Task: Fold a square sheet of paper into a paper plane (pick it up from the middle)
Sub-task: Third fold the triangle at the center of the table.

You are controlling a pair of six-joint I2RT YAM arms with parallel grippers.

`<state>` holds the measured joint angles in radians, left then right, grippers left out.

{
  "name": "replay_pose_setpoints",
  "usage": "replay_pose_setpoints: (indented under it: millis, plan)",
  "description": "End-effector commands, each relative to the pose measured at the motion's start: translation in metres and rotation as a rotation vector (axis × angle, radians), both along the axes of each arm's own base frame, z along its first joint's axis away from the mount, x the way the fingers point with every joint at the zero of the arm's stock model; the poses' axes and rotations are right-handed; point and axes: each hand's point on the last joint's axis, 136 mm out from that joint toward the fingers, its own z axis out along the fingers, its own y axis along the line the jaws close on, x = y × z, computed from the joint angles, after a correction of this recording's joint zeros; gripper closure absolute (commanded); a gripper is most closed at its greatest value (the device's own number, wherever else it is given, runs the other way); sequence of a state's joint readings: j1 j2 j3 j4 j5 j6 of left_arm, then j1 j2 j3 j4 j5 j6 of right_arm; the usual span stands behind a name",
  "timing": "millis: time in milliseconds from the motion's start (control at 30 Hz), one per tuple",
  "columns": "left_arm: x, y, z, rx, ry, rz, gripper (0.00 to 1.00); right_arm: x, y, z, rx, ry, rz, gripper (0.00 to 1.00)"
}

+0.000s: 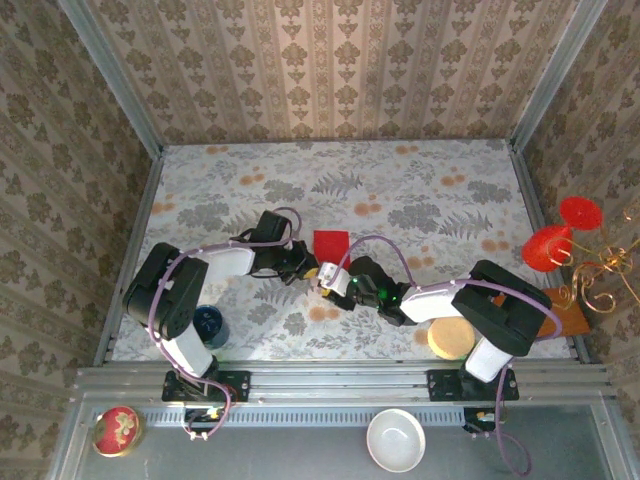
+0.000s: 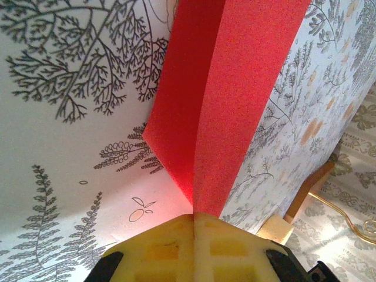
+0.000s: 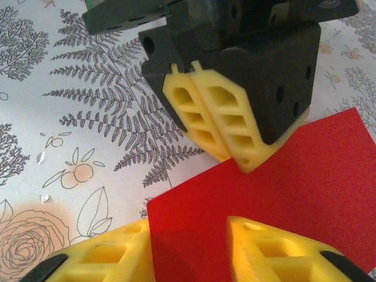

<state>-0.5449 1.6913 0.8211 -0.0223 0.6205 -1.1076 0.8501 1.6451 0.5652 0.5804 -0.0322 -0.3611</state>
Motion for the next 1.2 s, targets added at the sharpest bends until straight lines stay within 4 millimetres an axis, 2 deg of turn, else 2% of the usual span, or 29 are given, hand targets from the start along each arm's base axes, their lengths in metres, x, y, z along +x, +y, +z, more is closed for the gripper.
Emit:
replay_pose_setpoints:
  millis: [0, 100, 367, 567, 733, 833, 967, 1167]
  plan:
    - [0.003, -0.004, 0.01, -0.009, -0.008, 0.007, 0.98, 0.004, 0.006, 0.01, 0.037, -0.022, -0.014, 0.69]
    - [0.003, -0.006, 0.011, -0.012, -0.01, 0.003, 0.98, 0.006, 0.004, 0.009, 0.027, -0.014, -0.025, 0.76]
    - [0.002, -0.005, 0.011, -0.007, -0.012, 0.006, 0.97, 0.003, 0.002, 0.008, 0.028, 0.003, -0.034, 0.77]
    - [0.003, -0.002, 0.012, -0.001, -0.017, 0.015, 0.91, -0.002, 0.002, 0.009, 0.036, 0.025, -0.017, 0.86]
    - [0.014, 0.032, 0.014, 0.088, -0.063, 0.093, 0.74, -0.013, 0.004, 0.008, 0.066, 0.107, 0.003, 0.92]
    - [0.026, 0.047, 0.025, 0.103, -0.128, 0.129, 0.71, -0.024, 0.007, 0.007, 0.113, 0.191, 0.021, 0.94]
    - [0.035, 0.037, 0.039, 0.085, -0.198, 0.089, 0.68, -0.038, 0.011, 0.002, 0.165, 0.31, 0.028, 0.95]
    - [0.033, 0.006, 0.019, 0.103, -0.168, -0.017, 0.71, -0.048, 0.016, -0.008, 0.208, 0.433, 0.012, 0.97]
